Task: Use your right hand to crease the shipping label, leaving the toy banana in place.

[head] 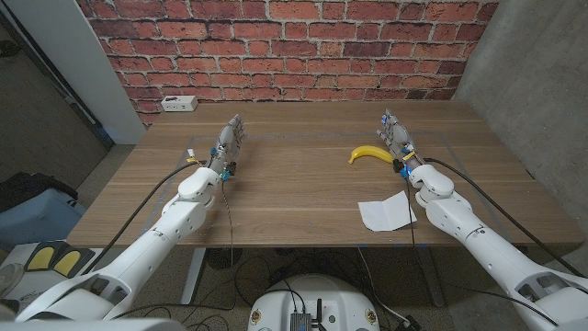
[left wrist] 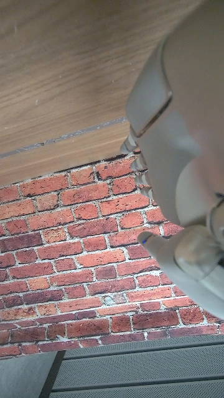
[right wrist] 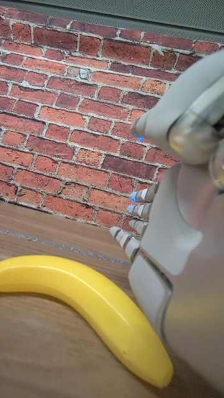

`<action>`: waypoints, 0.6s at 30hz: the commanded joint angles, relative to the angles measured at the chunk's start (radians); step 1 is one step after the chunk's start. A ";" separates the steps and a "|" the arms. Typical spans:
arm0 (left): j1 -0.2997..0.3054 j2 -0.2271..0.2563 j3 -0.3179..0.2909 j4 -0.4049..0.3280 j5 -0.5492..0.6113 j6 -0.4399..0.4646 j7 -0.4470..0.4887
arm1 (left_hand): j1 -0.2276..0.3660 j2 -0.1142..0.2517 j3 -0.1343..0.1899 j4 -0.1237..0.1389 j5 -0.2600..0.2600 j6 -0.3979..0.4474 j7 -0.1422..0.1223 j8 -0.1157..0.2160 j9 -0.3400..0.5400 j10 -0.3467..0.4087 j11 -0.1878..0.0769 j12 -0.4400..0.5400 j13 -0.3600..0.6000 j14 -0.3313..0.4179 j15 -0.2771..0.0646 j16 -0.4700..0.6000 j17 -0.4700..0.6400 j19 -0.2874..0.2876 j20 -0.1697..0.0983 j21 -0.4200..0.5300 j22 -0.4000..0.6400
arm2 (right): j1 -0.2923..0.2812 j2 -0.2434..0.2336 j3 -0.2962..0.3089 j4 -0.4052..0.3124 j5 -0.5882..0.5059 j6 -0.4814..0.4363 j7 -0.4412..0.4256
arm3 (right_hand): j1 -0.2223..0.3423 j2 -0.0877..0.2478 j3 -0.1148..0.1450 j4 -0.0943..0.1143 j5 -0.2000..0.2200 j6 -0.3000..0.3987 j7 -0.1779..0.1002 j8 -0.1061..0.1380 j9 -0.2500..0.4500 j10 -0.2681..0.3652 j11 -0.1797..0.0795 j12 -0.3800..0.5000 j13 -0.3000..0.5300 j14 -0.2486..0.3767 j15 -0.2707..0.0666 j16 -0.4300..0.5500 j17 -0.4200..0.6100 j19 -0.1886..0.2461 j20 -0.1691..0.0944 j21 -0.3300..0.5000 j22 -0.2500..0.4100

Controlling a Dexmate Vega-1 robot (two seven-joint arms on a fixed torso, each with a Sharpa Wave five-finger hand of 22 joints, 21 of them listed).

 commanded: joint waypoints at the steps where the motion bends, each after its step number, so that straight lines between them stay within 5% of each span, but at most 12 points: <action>1: -0.008 0.001 0.008 0.005 0.012 -0.001 0.002 | -0.002 0.052 0.006 -0.001 0.007 -0.103 -0.002 0.007 0.004 -0.124 0.001 0.008 0.005 -0.116 -0.005 0.004 0.003 -0.010 0.000 0.003 0.004 | 0.007 0.005 -0.003 0.015 -0.006 0.007 0.004 | 0.011 0.003 0.006 0.000 0.005 -0.007 0.001 0.006 0.005 -0.006 -0.002 0.005 0.005 -0.008 0.003 0.008 0.002 0.008 -0.010 0.005 0.005; 18: -0.026 0.047 0.057 -0.063 0.171 0.026 0.094 | 0.003 0.044 0.006 -0.010 0.008 -0.068 -0.018 0.018 0.005 -0.093 0.003 0.019 0.005 -0.092 0.003 0.011 0.001 0.008 0.012 0.001 0.004 | -0.013 -0.008 0.004 -0.008 -0.005 0.005 -0.007 | 0.011 0.004 0.008 -0.001 0.000 -0.005 0.001 0.006 0.006 -0.004 0.000 0.002 0.005 -0.006 0.006 0.008 0.002 0.007 -0.005 0.005 0.005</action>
